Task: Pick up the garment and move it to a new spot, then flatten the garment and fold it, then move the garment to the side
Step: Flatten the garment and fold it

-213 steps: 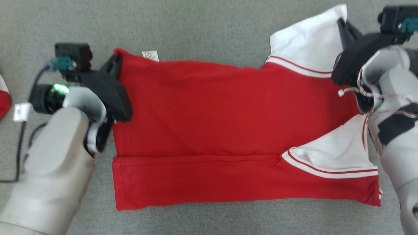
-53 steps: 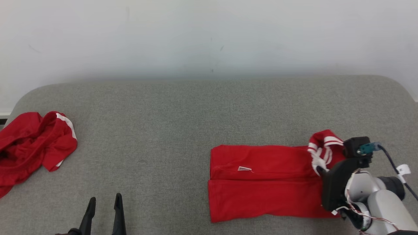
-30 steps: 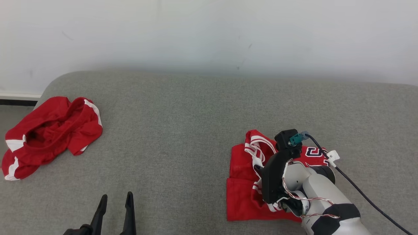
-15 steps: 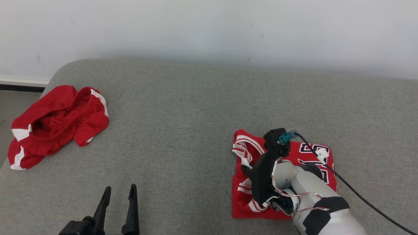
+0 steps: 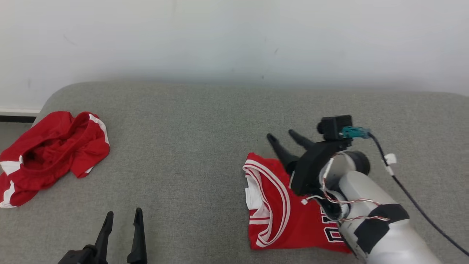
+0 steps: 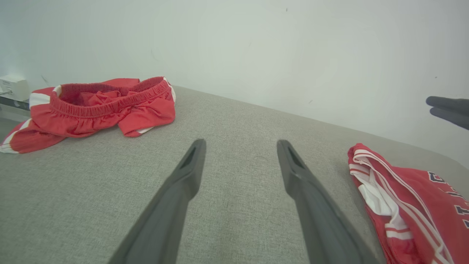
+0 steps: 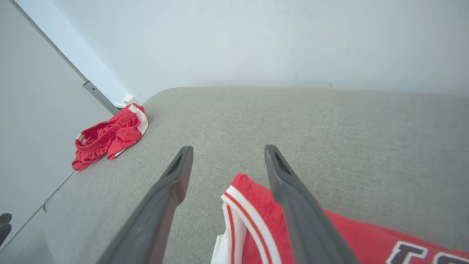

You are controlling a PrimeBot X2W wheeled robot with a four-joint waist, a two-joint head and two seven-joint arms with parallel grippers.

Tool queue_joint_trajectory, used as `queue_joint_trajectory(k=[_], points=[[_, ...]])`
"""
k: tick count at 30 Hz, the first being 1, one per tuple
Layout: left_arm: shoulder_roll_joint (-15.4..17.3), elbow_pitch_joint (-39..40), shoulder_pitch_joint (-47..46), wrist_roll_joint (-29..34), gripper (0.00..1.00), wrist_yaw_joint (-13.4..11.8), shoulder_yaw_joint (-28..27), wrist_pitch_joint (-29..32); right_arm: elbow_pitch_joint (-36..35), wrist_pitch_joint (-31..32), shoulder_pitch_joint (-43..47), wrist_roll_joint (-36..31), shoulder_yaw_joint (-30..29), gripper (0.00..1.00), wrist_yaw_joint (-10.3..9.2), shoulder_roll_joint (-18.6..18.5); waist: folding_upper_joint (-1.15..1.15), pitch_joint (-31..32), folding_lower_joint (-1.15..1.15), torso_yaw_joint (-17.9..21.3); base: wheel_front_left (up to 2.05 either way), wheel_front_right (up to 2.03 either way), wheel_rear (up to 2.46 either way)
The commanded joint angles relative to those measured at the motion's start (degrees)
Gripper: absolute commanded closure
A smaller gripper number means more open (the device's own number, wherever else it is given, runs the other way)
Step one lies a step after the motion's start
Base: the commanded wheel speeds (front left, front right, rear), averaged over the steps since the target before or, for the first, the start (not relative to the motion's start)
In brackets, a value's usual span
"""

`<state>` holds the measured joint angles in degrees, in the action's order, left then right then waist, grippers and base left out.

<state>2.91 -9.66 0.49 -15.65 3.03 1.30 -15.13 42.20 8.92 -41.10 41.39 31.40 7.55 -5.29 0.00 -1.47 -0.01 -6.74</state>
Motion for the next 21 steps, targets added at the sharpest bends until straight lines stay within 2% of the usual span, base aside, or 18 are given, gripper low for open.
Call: queue_joint_trajectory(k=[1,6,8,13,21], points=[[-0.02,-0.09,0.52,1.00,0.00,-0.21,-0.23,0.02,-0.28,-3.56,1.15,-1.78,-0.68,0.00,-0.14,-2.02,0.00,1.41,0.01,1.45,0.00,0.00,0.00],[-0.02,0.19,0.79,1.05,0.00,-0.61,-0.90,0.02,-0.36,-17.33,4.55,-9.49,-5.26,0.00,-0.14,-7.00,0.00,2.66,0.01,3.67,0.00,0.00,0.00],[0.00,0.48,0.96,1.02,0.00,-0.95,-1.31,0.02,-0.35,-21.04,6.83,-12.64,-7.49,0.00,-0.14,-7.97,0.00,2.98,0.01,4.75,0.00,0.00,0.00],[-0.02,1.11,1.34,0.89,0.00,-1.36,-1.94,0.02,-3.48,-23.82,12.61,-19.25,-14.56,0.00,-0.14,-9.73,0.00,3.21,0.01,7.45,0.00,0.00,0.00],[0.00,0.73,1.84,0.93,0.00,-1.49,-2.07,0.03,-11.63,-24.10,23.82,-27.36,-24.52,0.00,-0.14,-7.74,0.00,3.69,0.01,9.69,0.00,0.00,0.00]])
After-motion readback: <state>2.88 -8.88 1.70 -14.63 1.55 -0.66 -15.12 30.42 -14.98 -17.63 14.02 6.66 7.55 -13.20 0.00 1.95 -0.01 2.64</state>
